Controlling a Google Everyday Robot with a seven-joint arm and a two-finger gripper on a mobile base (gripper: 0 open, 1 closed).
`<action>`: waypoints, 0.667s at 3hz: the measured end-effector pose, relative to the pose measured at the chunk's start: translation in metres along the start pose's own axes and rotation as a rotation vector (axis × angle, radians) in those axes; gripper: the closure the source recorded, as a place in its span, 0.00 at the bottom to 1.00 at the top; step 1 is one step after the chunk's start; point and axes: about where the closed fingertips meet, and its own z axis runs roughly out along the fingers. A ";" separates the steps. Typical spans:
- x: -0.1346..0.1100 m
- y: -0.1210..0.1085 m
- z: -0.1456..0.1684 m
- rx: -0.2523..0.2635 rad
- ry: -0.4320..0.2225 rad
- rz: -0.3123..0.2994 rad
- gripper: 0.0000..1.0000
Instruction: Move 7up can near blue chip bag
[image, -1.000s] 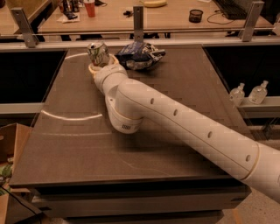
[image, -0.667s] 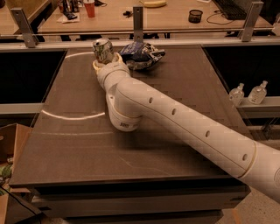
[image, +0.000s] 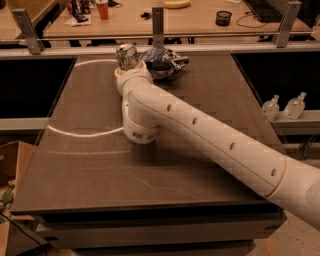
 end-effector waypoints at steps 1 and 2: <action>0.006 -0.006 0.005 0.005 0.089 -0.008 0.85; 0.020 0.003 0.003 -0.033 0.146 0.016 0.62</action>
Offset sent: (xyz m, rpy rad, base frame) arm 0.0052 -0.0061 -0.0027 -0.0265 0.0650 -0.0196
